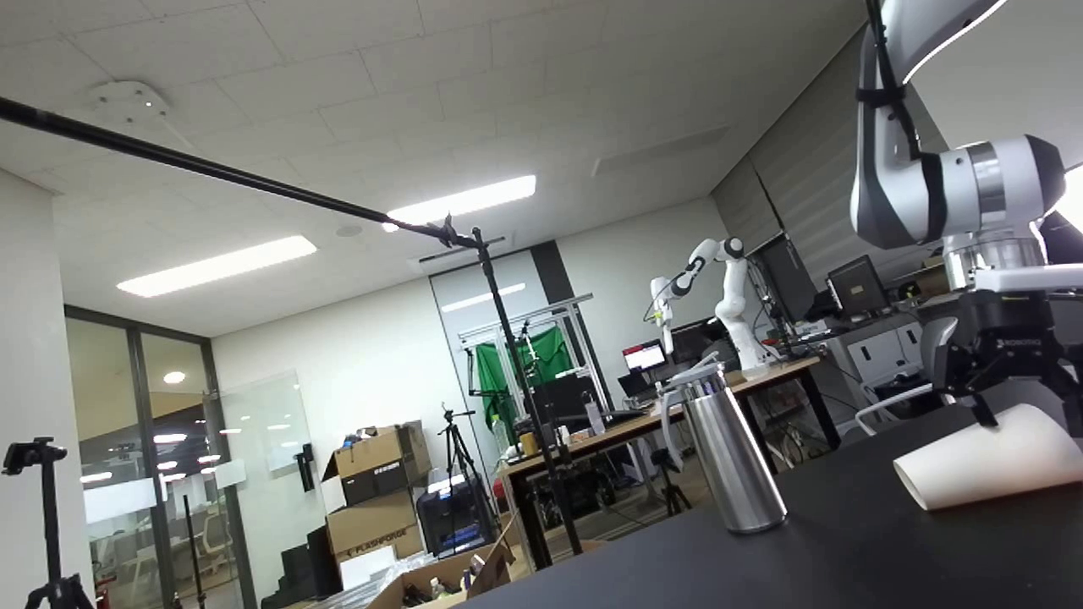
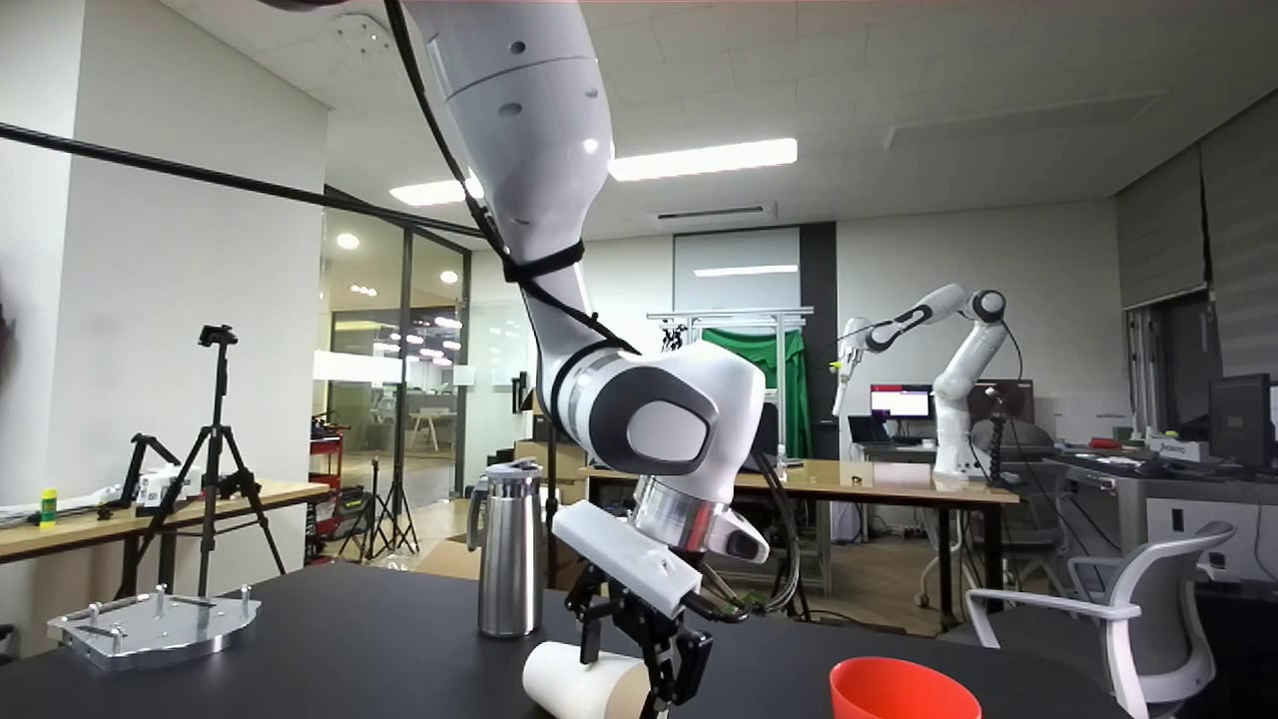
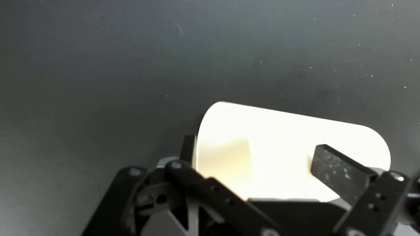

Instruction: Put the white and the blue cup in the orange cup

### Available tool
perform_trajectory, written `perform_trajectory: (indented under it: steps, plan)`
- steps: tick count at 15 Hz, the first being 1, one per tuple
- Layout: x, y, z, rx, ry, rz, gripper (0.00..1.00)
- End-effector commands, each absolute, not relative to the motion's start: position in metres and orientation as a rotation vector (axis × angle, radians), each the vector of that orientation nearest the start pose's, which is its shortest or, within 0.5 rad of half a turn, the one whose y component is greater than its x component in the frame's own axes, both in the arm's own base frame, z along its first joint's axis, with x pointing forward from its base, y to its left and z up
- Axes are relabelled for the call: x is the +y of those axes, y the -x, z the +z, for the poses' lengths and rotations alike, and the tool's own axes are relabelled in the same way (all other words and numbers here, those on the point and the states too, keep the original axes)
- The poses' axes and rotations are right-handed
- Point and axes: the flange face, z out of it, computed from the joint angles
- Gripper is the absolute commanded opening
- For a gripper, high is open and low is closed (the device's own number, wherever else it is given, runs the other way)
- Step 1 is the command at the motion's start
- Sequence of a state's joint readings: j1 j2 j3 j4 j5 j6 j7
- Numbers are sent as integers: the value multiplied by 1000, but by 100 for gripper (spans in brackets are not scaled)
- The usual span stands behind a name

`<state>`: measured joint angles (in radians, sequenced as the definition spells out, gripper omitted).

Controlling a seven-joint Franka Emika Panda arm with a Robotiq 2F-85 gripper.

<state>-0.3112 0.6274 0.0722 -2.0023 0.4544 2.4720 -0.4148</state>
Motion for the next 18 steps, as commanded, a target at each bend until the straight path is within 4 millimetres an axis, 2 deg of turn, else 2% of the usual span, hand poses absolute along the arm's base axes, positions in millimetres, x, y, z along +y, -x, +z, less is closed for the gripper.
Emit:
perform_trajectory:
  steps: [1, 7, 10, 14, 16, 18]
  plan:
    - [-134, -570, 131, 268, 2800, 12, 60]
    - [-125, -577, 145, 212, 2816, -36, 18]
    - [-116, -578, 168, 178, 2836, -32, 1]
    - [-98, -577, 206, 51, 2913, 2, 0]
    - [-82, -573, 229, -63, 2957, 40, 0]
    - [-63, -564, 242, -219, 3032, 103, 0]
